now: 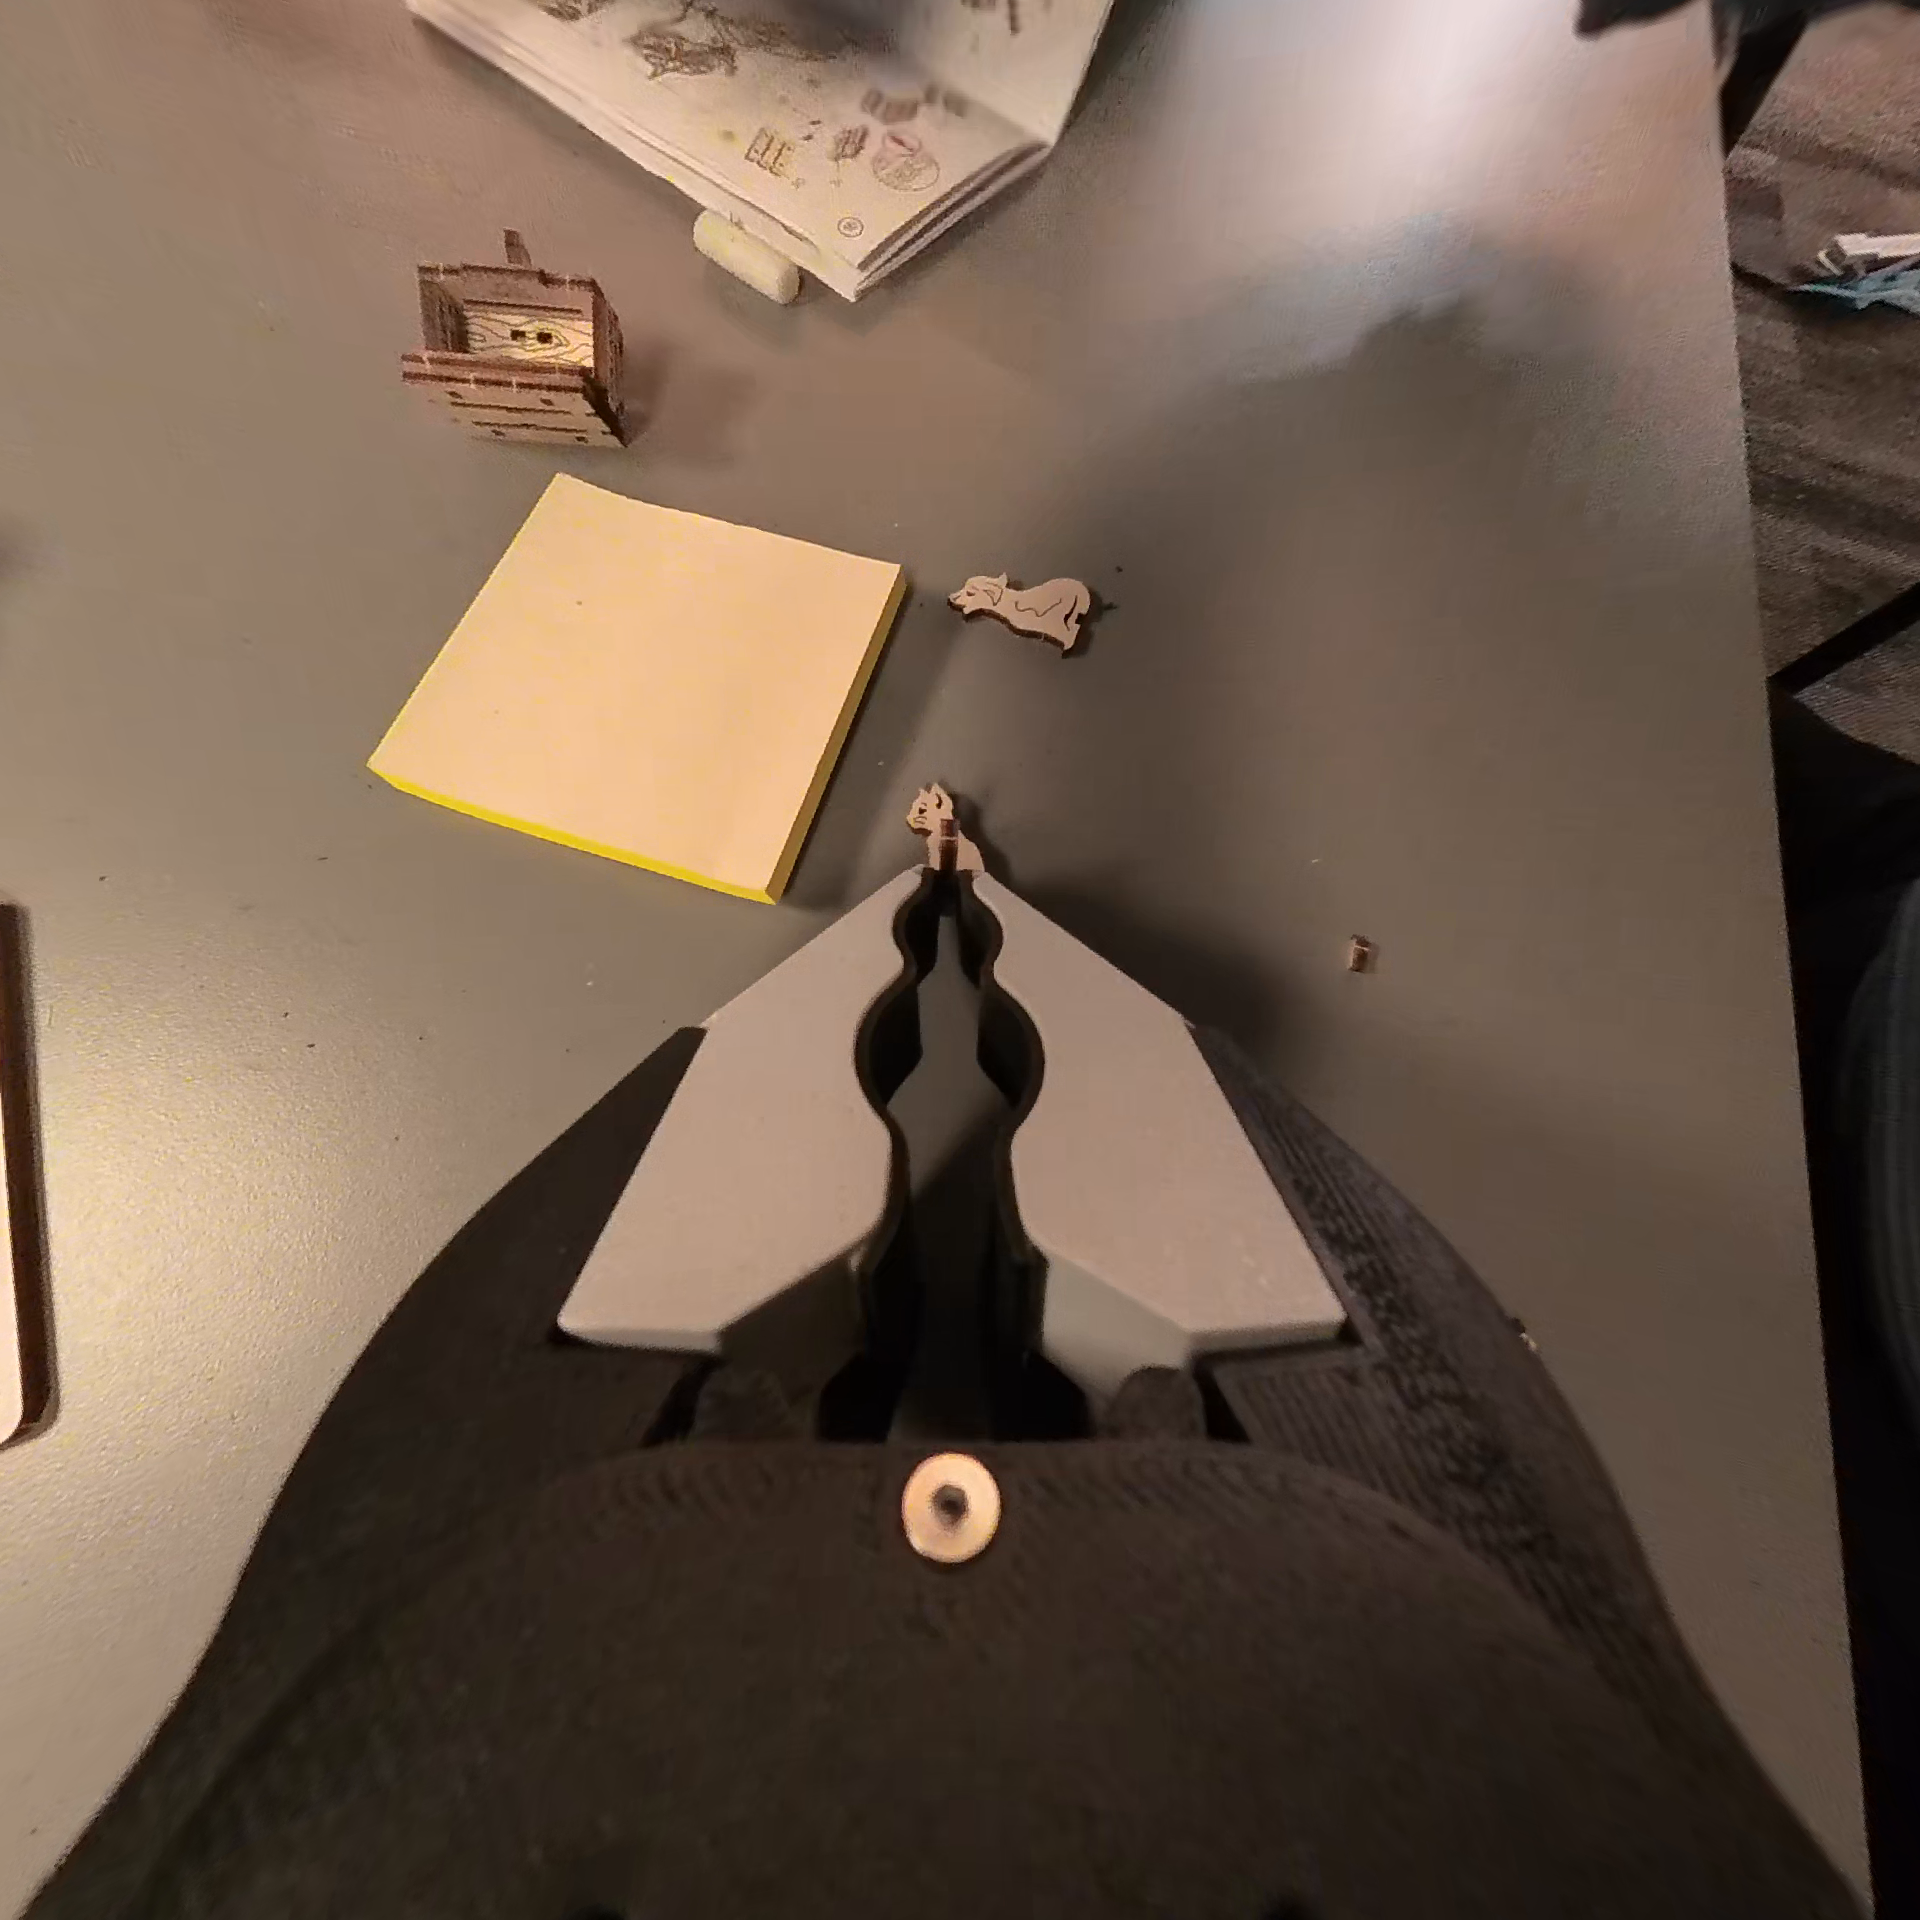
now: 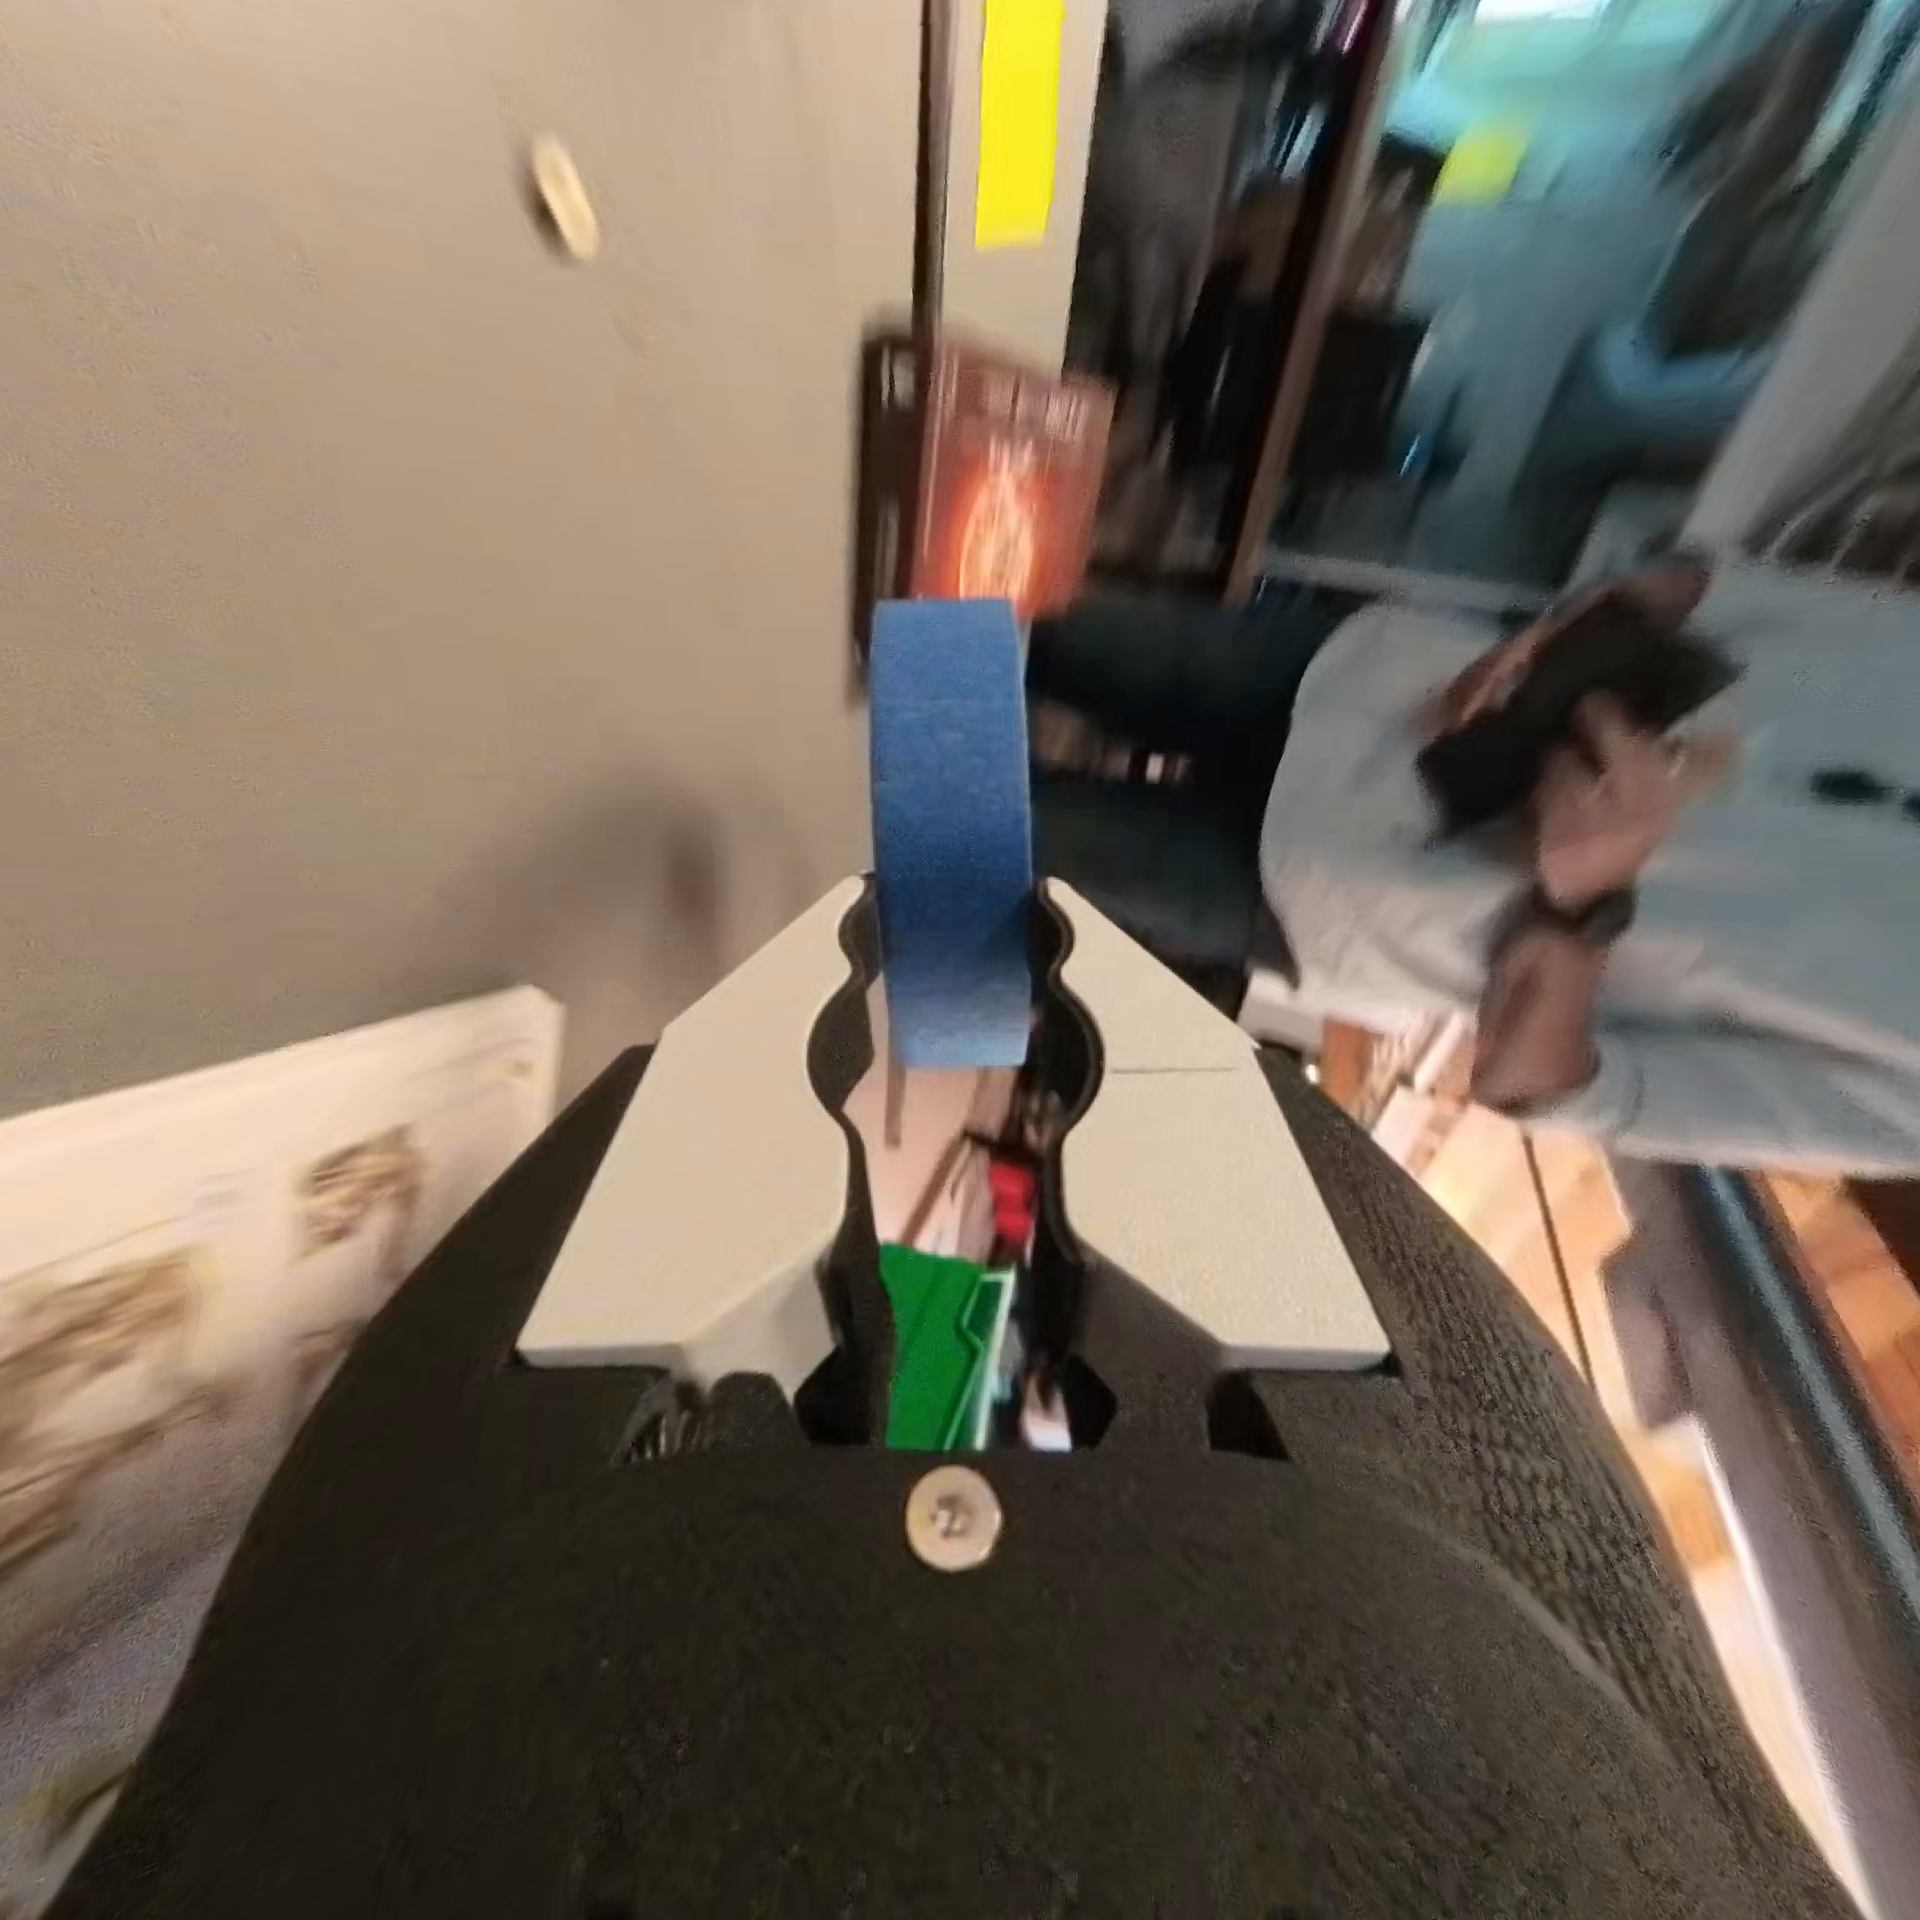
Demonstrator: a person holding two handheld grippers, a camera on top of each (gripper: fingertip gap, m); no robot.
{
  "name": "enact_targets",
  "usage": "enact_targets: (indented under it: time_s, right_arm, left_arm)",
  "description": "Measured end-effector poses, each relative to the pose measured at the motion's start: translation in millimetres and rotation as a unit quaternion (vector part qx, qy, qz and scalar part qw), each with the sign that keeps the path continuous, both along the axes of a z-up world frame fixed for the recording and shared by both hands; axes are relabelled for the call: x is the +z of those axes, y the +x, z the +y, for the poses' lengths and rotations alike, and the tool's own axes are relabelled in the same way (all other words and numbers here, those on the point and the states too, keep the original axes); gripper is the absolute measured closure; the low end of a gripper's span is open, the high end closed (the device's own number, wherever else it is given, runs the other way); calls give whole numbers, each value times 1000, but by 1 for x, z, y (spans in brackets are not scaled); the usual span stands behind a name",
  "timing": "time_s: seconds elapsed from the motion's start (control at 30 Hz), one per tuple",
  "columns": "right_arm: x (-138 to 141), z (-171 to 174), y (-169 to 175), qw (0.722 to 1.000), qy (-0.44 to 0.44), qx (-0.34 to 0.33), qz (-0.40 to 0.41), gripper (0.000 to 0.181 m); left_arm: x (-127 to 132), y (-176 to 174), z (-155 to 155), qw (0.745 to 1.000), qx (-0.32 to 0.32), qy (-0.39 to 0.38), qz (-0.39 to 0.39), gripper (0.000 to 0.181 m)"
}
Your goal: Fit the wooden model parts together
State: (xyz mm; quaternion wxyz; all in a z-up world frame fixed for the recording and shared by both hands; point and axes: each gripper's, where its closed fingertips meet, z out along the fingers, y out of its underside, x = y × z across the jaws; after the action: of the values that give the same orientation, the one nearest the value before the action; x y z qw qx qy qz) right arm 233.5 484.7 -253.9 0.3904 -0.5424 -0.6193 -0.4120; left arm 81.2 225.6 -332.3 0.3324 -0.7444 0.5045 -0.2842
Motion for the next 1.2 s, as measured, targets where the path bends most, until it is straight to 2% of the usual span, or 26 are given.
enact_targets:
  time_s: [0.1,0.2,0.27,0.33,0.4,0.47,0.53,0.57,0.63,0.73,0.87,0.97,1.0,1.07,1.13,1.2]
  right_arm:
    - [-14,44,34,996,-16,-78,-38,155]
    - [-43,58,47,988,-93,-122,-1,152]
    - [-45,55,45,983,-122,-134,33,117]
    - [-30,42,26,976,-149,-118,111,106]
    - [-13,10,-21,948,-217,-40,228,103]
    - [-7,-54,-79,886,-352,71,294,97]
    - [-12,-131,-124,809,-482,158,298,94]
    - [-21,-158,-135,793,-515,179,271,91]
    - [-51,-187,-142,799,-542,174,193,80]
    - [-82,-193,-141,817,-547,141,118,83]
    - [-88,-197,-143,801,-576,129,98,99]
    - [-87,-194,-145,801,-578,134,77,100]
    - [-81,-189,-148,806,-567,147,82,104]
    - [-46,-164,-155,819,-527,179,136,141]
    - [-4,-116,-143,847,-464,174,194,147]
    - [17,-77,-120,847,-455,130,242,146]
  left_arm:
    - [0,0,0,1000,0,0,0,180]
    - [0,0,0,1000,0,0,0,180]
    - [0,0,0,1000,-1,0,0,180]
    - [0,0,-1,1000,-2,-1,-1,180]
    - [0,0,-1,1000,-3,-4,-1,180]
    - [0,0,-1,1000,-4,-5,-2,180]
    - [0,1,-2,1000,-6,-5,-2,180]
    - [0,1,-2,1000,-7,-5,-2,180]
    - [0,1,-3,1000,-8,-5,-2,180]
    - [0,1,-4,1000,-10,-6,-2,180]
    - [0,1,-5,1000,-11,-9,-3,180]
    - [0,1,-5,1000,-11,-11,-4,180]
    - [0,1,-5,1000,-11,-12,-4,180]
    - [0,1,-5,1000,-11,-11,-4,180]
    - [0,1,-5,1000,-11,-12,-5,180]
    - [0,1,-5,1000,-11,-14,-5,180]
